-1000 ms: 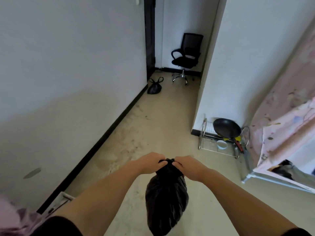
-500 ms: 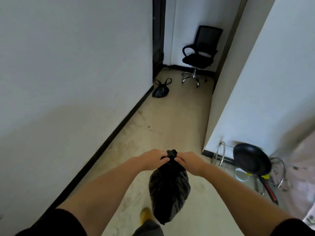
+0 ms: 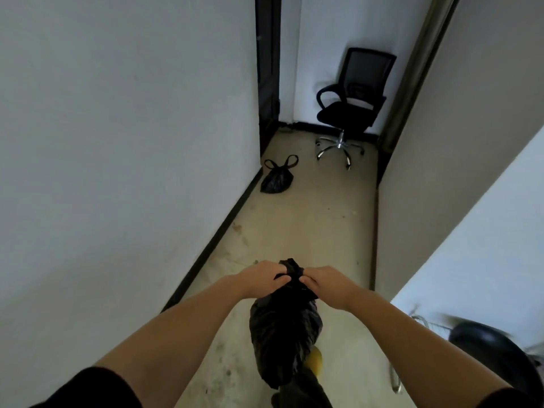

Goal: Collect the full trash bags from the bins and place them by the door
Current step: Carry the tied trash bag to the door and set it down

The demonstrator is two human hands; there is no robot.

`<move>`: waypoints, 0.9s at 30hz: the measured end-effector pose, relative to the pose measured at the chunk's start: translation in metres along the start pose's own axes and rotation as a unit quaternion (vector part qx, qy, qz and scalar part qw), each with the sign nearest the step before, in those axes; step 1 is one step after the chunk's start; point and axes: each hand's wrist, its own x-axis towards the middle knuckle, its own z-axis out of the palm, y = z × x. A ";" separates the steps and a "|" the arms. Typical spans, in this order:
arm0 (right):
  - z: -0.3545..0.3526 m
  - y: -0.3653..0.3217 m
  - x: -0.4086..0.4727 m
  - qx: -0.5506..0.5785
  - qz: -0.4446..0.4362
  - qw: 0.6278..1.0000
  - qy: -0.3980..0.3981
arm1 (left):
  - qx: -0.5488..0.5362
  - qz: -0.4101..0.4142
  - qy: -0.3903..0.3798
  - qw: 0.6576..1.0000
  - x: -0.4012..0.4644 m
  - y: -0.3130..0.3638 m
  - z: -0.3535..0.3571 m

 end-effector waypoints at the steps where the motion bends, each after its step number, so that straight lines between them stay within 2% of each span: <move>1: -0.011 0.008 0.023 -0.004 -0.007 1.000 0.000 | 0.002 -0.005 0.006 1.000 0.020 -0.008 -0.012; 9: -0.116 0.079 0.191 -0.023 -0.051 0.998 -0.016 | -0.029 -0.058 0.039 0.997 0.175 -0.056 -0.110; 14: -0.158 0.110 0.285 -0.025 -0.060 0.998 -0.025 | -0.036 -0.085 0.033 0.995 0.255 -0.096 -0.160; 27: -0.254 0.165 0.537 0.034 -0.007 0.999 -0.008 | -0.041 -0.037 -0.005 0.998 0.469 -0.240 -0.309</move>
